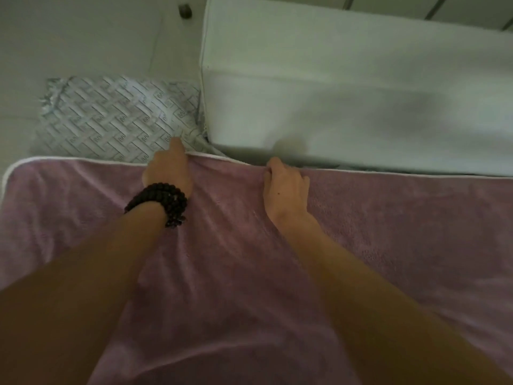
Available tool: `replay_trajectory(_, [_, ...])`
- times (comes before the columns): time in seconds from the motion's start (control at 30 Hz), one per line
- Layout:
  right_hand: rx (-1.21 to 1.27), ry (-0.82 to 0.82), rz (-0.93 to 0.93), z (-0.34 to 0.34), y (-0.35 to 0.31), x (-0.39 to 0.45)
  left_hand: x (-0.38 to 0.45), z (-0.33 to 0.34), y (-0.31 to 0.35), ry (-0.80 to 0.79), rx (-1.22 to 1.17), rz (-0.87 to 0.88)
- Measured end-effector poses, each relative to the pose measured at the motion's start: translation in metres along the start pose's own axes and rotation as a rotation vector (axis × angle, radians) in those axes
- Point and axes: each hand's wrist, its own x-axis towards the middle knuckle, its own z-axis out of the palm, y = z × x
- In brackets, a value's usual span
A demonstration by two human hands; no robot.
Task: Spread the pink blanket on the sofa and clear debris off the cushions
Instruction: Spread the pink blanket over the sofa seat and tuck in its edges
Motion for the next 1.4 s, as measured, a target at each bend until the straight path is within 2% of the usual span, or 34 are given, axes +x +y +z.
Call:
replay_trajectory(0.07, [0.028,-0.105,0.011,0.003,0.002,0.0,0.002,-0.001,-0.005,-0.028,-0.111,0.091])
replay_trajectory(0.13, [-0.095,-0.315,-0.028,0.014,0.007,-0.014,-0.009,0.005,-0.013,-0.18,-0.033,0.204])
replay_trajectory(0.2, [-0.191,-0.342,-0.092,0.026,0.008,-0.032,-0.033,0.016,-0.028,-0.269,0.222,0.294])
replay_trajectory(0.27, [-0.221,-0.308,-0.116,0.032,0.0,-0.043,-0.056,0.025,-0.048,-0.271,0.311,0.342])
replay_trajectory(0.43, [-0.237,-0.32,-0.227,0.055,-0.053,-0.066,-0.065,0.012,-0.123,-0.238,0.333,0.276])
replay_trajectory(0.6, [-0.185,-0.403,-0.293,0.091,-0.126,-0.075,-0.056,-0.026,-0.203,-0.233,0.324,0.078])
replay_trajectory(0.7, [-0.159,-0.475,-0.246,0.103,-0.164,-0.072,-0.04,-0.055,-0.217,-0.119,0.099,0.133])
replay_trajectory(0.77, [-0.122,-0.466,-0.213,0.105,-0.183,-0.069,-0.017,-0.069,-0.22,-0.068,-0.013,0.14])
replay_trajectory(0.87, [-0.119,-0.422,-0.21,0.104,-0.201,-0.053,0.01,-0.075,-0.226,-0.099,0.268,0.159])
replay_trajectory(0.93, [-0.125,-0.448,-0.267,0.104,-0.205,-0.039,0.013,-0.07,-0.233,-0.22,0.375,0.109])
replay_trajectory(1.0, [-0.123,-0.499,-0.31,0.107,-0.202,-0.031,0.013,-0.058,-0.242,-0.355,0.333,0.04])
replay_trajectory(1.07, [-0.137,-0.542,-0.321,0.114,-0.195,-0.028,0.014,-0.048,-0.251,-0.394,0.265,-0.007])
replay_trajectory(1.13, [-0.147,-0.557,-0.311,0.119,-0.192,-0.027,0.014,-0.043,-0.254,-0.38,0.236,-0.021])
replay_trajectory(1.2, [-0.201,-0.501,-0.306,0.122,-0.194,-0.032,0.01,-0.038,-0.252,-0.309,0.241,-0.006])
replay_trajectory(1.3, [-0.285,-0.331,-0.357,0.128,-0.204,-0.07,-0.02,-0.03,-0.247,-0.218,0.236,0.12])
replay_trajectory(1.4, [-0.248,-0.278,-0.451,0.135,-0.215,-0.122,-0.068,-0.025,-0.26,-0.138,0.224,0.211])
